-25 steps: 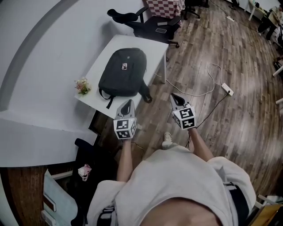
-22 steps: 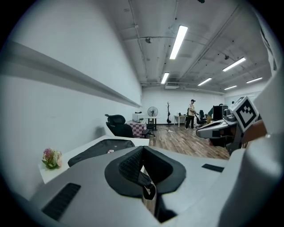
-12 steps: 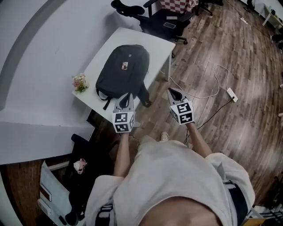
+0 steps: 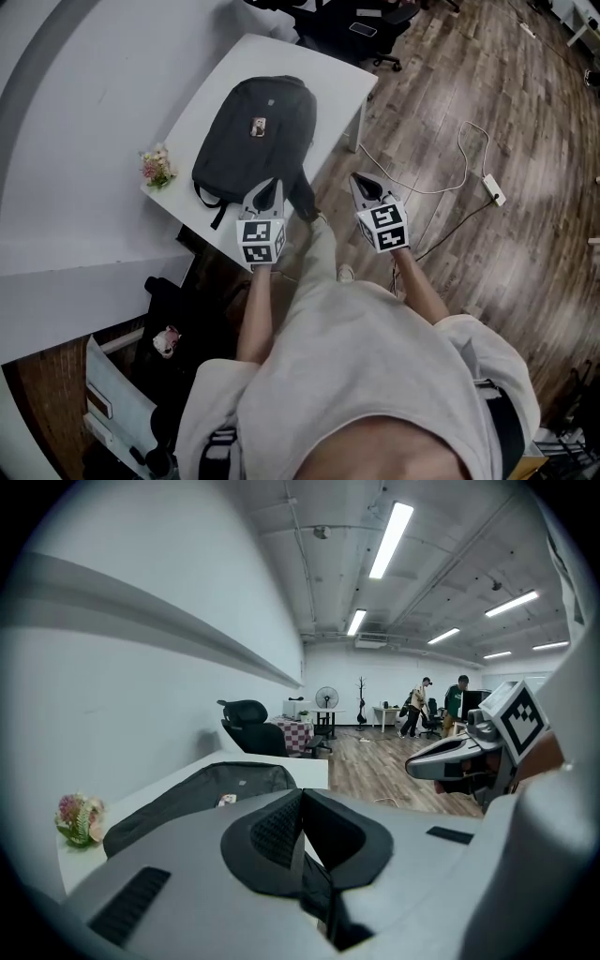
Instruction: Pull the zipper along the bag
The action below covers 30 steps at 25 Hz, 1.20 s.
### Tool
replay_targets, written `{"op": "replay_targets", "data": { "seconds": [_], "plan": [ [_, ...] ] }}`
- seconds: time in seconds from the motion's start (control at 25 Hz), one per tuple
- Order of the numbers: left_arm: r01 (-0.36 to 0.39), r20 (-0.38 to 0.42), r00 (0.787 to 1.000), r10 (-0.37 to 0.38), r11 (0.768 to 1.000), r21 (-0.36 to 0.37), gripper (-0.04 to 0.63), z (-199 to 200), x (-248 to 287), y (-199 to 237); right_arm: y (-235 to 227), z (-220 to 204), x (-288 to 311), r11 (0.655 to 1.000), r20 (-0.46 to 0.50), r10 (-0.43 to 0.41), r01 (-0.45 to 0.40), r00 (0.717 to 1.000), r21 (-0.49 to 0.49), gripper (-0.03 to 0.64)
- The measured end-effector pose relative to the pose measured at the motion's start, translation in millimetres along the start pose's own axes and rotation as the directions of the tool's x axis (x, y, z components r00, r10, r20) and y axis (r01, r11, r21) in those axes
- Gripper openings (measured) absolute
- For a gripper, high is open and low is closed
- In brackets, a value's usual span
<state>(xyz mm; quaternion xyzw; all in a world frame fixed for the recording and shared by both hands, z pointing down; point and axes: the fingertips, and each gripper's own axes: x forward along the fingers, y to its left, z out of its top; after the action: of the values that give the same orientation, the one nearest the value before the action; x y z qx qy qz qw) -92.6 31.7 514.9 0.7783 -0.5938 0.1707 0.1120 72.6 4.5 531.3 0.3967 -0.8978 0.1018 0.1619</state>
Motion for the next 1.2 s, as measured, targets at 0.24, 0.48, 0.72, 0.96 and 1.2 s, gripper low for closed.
{"op": "replay_targets", "data": {
  "seconds": [0.24, 0.48, 0.72, 0.96, 1.2],
  "plan": [
    [0.047, -0.037, 0.998, -0.048, 0.998, -0.037, 0.026, -8, 56, 21, -12, -2, 51, 1.000, -0.053, 0.006, -0.006, 0.999, -0.007, 0.014],
    [0.098, -0.094, 0.990, -0.107, 0.991, -0.088, 0.027, -15, 107, 45, -20, -7, 101, 1.000, -0.149, 0.015, -0.017, 0.989, -0.009, 0.014],
    [0.135, -0.151, 0.976, -0.156, 0.981, -0.142, 0.026, -21, 158, 77, -23, -7, 156, 0.999, -0.214, 0.033, -0.038, 0.976, -0.018, 0.014],
    [0.194, -0.212, 0.951, -0.227, 0.967, -0.169, 0.028, -40, 198, 83, -20, -27, 198, 0.995, -0.284, 0.056, -0.076, 0.957, -0.059, 0.014],
    [0.272, -0.285, 0.905, -0.316, 0.945, -0.185, 0.042, -57, 208, 68, -17, -58, 216, 0.990, -0.359, 0.107, -0.134, 0.927, -0.052, 0.076]
  ]
}}
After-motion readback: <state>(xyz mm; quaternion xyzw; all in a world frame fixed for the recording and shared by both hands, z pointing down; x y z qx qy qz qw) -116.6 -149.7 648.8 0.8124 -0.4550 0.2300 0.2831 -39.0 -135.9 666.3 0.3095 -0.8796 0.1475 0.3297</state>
